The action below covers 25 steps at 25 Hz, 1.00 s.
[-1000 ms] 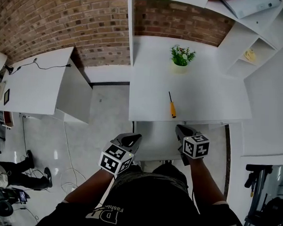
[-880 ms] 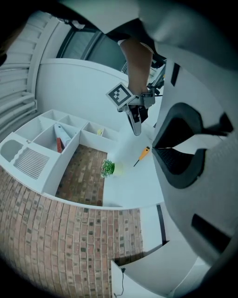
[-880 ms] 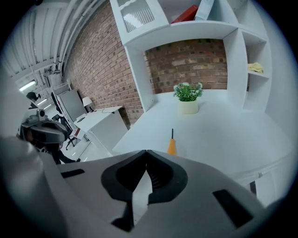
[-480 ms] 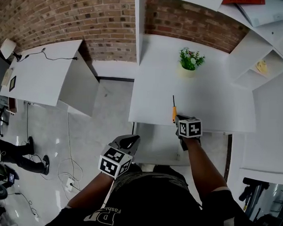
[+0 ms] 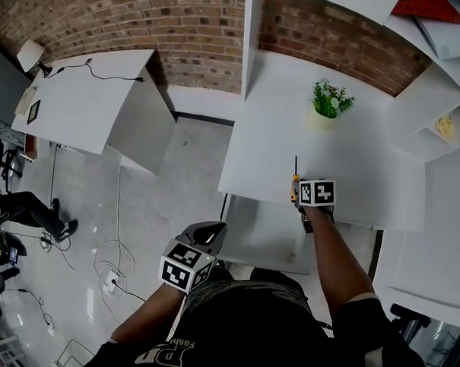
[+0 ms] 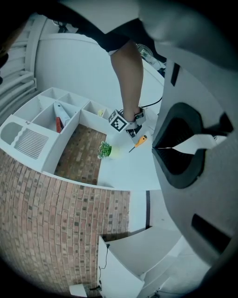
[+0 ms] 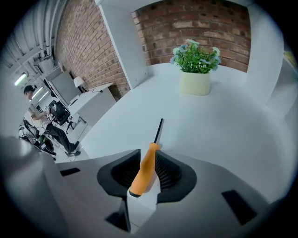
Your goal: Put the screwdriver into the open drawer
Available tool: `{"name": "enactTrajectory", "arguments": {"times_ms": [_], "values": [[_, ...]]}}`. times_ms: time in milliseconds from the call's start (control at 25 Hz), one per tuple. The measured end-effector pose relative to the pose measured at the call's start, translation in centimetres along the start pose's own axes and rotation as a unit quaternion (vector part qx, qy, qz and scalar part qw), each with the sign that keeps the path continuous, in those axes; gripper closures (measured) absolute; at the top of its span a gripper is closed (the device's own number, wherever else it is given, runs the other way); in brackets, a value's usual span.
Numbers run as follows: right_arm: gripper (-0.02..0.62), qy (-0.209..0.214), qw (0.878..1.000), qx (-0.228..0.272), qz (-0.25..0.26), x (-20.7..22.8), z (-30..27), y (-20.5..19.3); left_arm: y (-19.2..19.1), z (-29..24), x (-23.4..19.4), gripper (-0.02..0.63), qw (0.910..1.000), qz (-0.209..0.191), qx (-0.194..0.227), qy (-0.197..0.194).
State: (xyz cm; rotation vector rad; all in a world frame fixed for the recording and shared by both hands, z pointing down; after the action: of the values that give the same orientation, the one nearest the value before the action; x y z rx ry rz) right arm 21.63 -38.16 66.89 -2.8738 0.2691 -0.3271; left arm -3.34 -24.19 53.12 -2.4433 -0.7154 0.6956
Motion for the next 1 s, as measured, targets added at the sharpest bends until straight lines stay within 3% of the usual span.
{"name": "enactTrajectory", "arguments": {"times_ms": [240,520,1000], "values": [[0.468,0.0,0.999,-0.033,-0.009,0.1,-1.5,0.2,-0.9,0.8,-0.5,0.588,0.9998,0.02,0.004,0.01],[0.466,-0.012,0.998,-0.062,0.002,-0.9,-2.7,0.6,-1.6,1.8,-1.1,0.588,0.9995,0.028,0.009,0.016],[0.515,0.017,0.998,-0.04,-0.044,-0.8,-1.6,-0.1,-1.8,2.8,-1.9,0.588,0.9997,0.018,0.017,0.004]]}}
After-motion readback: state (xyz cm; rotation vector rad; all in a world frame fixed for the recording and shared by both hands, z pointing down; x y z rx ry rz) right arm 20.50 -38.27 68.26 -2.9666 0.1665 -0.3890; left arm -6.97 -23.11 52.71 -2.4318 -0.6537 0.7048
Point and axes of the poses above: the fingertips, and each gripper's own axes: z backward along the fingers, x to its right, y out of its top, the point moved 2 cm from there along z, backward along the fingers, and after that the axes turned 14 degrees about -x, right-handed, at the moved point
